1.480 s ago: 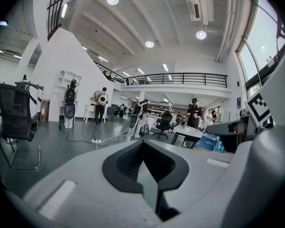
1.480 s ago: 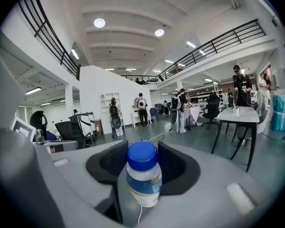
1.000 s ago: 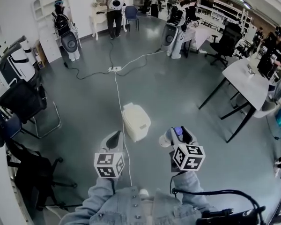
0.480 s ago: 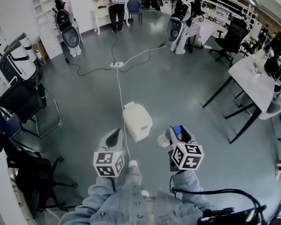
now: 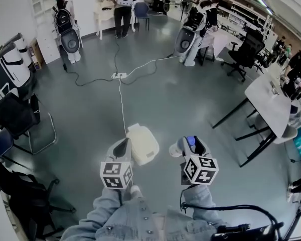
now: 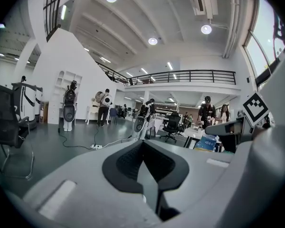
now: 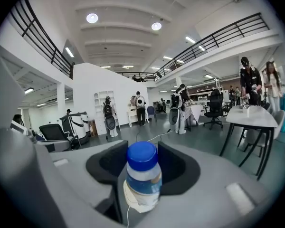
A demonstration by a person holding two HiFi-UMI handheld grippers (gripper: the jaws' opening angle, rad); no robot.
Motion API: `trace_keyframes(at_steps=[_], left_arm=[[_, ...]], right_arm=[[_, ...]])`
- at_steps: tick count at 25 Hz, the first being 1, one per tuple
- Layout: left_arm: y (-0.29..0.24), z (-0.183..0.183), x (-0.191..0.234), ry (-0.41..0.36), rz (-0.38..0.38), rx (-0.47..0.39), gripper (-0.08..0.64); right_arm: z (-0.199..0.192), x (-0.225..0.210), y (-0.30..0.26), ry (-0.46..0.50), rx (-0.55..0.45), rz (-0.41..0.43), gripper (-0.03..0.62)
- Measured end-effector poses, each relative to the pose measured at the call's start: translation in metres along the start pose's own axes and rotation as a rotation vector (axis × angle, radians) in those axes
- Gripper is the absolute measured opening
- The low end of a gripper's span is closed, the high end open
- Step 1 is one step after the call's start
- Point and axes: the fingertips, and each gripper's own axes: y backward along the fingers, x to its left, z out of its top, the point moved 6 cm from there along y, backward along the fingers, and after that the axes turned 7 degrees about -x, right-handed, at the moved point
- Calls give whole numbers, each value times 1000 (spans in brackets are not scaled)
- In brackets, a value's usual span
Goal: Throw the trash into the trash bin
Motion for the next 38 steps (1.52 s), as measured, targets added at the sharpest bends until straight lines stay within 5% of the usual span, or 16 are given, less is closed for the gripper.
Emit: trace_keyframes(at_steps=[11, 25, 31, 38], left_arm=[[-97, -3, 61, 44, 11, 36, 9], [-122, -49, 40, 83, 150, 144, 9], [-128, -121, 34, 110, 156, 250, 9], [-127, -255, 37, 130, 150, 408, 9]], right_arm=[[15, 4, -101, 2, -28, -7, 199], [-20, -54, -152, -5, 89, 76, 199], [-72, -68, -172, 49, 165, 114, 199], [-191, -86, -190, 56, 260, 105, 199]])
